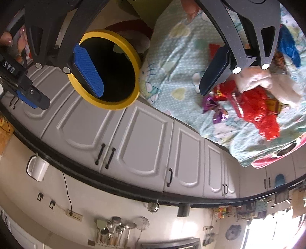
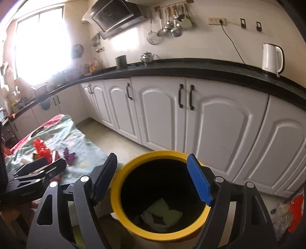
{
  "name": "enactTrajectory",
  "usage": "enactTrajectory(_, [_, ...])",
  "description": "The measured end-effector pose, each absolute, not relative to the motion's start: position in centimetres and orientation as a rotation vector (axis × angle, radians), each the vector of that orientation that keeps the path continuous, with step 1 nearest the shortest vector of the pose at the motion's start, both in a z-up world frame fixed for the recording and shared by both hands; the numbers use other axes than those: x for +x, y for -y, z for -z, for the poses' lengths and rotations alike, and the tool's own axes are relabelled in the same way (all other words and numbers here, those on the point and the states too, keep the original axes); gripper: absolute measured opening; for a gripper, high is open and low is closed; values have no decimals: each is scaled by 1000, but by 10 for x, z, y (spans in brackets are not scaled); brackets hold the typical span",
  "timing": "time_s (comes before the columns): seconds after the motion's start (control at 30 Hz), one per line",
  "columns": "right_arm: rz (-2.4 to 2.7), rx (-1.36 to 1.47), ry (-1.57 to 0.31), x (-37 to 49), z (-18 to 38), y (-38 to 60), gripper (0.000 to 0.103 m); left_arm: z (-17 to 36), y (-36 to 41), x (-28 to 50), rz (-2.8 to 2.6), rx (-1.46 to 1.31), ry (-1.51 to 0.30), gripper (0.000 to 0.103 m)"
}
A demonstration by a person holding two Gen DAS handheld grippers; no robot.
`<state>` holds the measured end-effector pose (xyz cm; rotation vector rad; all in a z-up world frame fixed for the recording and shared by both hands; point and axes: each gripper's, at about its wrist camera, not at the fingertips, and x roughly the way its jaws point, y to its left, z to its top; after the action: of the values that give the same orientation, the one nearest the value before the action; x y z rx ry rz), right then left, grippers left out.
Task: Collect trash
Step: 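Open the right gripper to drop the green scrubber into the bin, then grasp the white plastic bag with the left gripper while the right gripper grasps the red wrapper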
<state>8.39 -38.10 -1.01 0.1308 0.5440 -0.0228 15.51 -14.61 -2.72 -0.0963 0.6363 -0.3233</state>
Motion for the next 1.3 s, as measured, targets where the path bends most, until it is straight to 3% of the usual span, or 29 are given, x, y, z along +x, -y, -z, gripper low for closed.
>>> enactTrajectory(0.33, [-49,93,-500,73,-7,338,79,12,108,144,260,-137,-566,92])
enactTrajectory(1.3, [-268,-10,-530,76,-3,227,80,18,-10,145,29,-262,-516,92])
